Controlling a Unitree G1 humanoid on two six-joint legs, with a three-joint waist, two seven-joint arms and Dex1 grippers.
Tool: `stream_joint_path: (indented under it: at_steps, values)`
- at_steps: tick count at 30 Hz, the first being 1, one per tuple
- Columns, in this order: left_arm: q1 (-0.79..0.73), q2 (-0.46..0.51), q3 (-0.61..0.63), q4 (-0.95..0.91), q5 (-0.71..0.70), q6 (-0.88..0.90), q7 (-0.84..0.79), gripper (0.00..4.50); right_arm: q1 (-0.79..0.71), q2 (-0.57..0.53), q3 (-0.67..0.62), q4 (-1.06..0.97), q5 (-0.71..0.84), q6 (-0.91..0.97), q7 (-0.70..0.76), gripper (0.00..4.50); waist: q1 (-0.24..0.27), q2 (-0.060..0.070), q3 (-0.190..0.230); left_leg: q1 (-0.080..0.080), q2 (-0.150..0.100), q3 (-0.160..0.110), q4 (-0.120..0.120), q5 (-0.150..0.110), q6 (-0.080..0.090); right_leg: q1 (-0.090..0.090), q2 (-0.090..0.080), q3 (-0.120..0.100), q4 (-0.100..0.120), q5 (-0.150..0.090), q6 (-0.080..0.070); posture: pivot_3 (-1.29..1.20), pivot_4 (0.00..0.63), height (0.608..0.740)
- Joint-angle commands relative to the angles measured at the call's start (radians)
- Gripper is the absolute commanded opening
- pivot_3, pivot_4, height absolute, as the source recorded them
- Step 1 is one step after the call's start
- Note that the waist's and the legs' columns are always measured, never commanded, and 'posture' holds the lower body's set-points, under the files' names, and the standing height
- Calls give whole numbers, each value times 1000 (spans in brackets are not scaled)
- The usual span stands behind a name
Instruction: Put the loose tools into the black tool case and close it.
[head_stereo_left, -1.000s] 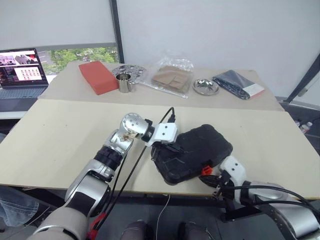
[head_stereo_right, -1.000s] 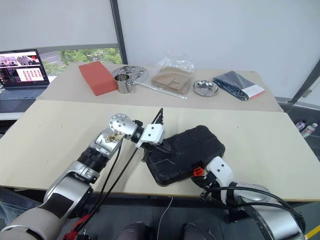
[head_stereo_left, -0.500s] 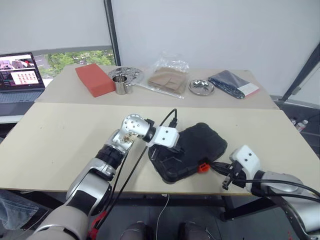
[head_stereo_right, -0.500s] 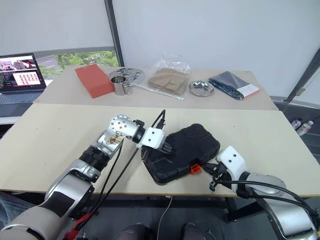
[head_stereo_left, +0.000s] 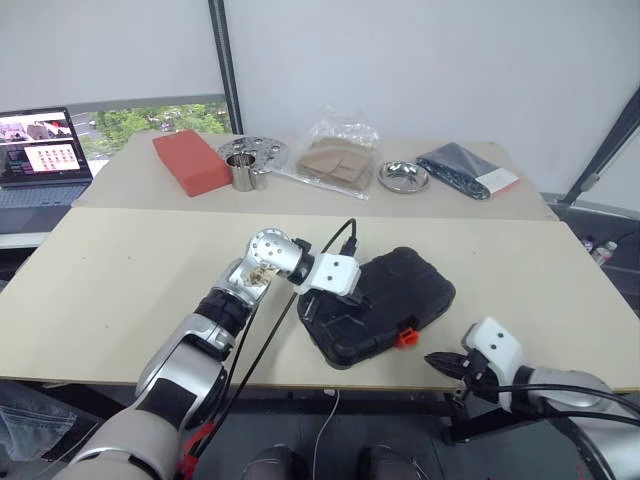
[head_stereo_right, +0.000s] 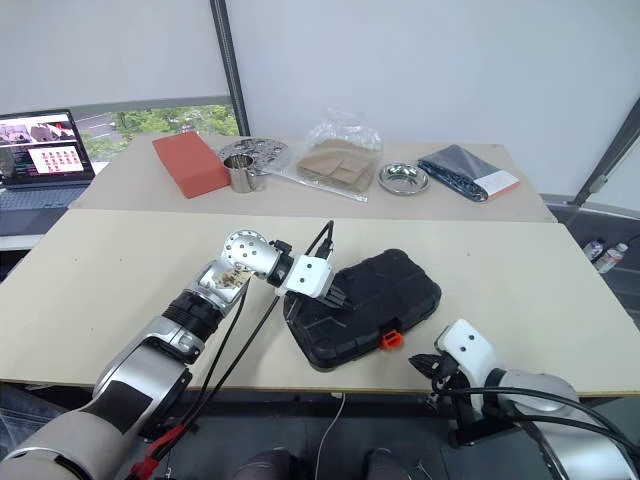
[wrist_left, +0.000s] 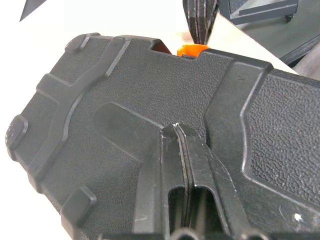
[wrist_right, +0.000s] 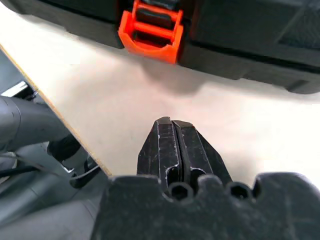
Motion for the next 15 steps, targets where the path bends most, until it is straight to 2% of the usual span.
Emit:
stream_joint_path:
  at_steps: [1, 7, 15]
  values:
    - [41, 9, -69, 67, 85, 10, -6, 43, -80, 49, 41, -7, -2, -10, -29, 0, -1, 0, 0, 0, 0, 0, 0, 0, 0, 0, 0, 0, 0, 0, 0, 0, 150, 734]
    - [35, 1, -74, 70, 86, 11, -1, 43, -166, 101, 36, -29, 21, 30, -65, 0, -6, 0, 0, 0, 0, 0, 0, 0, 0, -1, -1, 0, 0, 0, 0, 0, 150, 734]
    - [42, 10, -87, 82, 101, -15, -5, 43, -190, 80, -45, -69, 47, 68, -70, 0, -8, 0, 0, -2, 0, 1, 0, 0, 0, -1, -1, 0, 1, 0, 0, 0, 150, 734]
